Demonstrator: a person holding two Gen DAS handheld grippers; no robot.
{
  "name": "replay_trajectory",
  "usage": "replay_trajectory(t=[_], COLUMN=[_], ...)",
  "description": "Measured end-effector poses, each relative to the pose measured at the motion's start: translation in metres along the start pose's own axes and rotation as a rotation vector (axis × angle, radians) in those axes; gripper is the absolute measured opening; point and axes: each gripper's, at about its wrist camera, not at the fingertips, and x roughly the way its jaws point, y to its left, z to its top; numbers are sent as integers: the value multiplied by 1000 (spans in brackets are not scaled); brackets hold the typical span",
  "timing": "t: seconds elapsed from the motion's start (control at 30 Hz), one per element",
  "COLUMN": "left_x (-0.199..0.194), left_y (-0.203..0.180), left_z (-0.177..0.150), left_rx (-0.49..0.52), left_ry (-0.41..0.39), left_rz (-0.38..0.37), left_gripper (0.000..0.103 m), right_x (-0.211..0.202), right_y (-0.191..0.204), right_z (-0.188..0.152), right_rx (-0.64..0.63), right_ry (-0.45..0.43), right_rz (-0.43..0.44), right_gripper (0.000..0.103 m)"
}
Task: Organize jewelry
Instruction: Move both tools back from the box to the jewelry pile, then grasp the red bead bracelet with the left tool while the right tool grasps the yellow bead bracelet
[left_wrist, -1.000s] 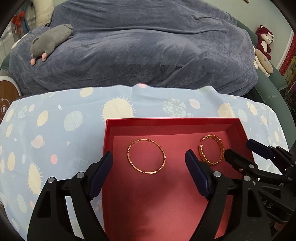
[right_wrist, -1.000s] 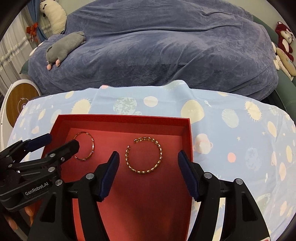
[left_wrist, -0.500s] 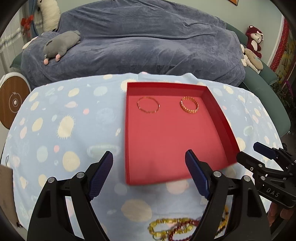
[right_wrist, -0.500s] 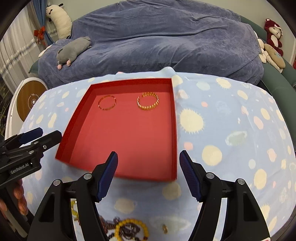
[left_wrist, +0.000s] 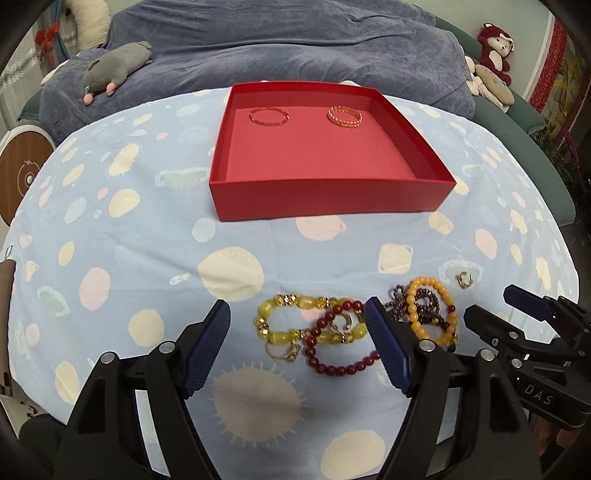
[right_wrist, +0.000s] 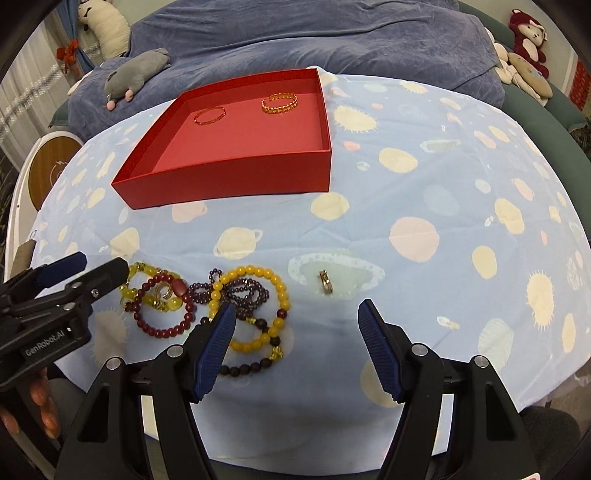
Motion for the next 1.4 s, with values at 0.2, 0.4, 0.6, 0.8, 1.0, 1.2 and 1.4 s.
replay_trajectory(t=[0.2,0.4,0.6,0.8,1.0,1.2,1.4], left_x=[10,20,21,13,11,20,35], left_y=[-7,-6,-3,-1,3,-3,-12], left_z=[-13,-18,-19,-16,-15,-12,-11], left_rx=[10,4,7,0,-26,-11,31], left_ry=[11,34,29,22,19,29,61], left_rz=[-18,-27,-29,-62,-83,-83,-88], left_gripper=[59,47,14,2,4,19,19], right_x=[0,3,3,8,13,19,31], right_y=[-2,-2,-4,-2,-2,-2,1], right_z=[-12,-14,-12,-5,-1,2,6], right_rx=[6,11,19,15,26,29,15], right_ry=[12,19,16,18,23,35,51], right_rz=[4,7,16,30,36,35,36], right_gripper=[66,66,65,50,46,46,46])
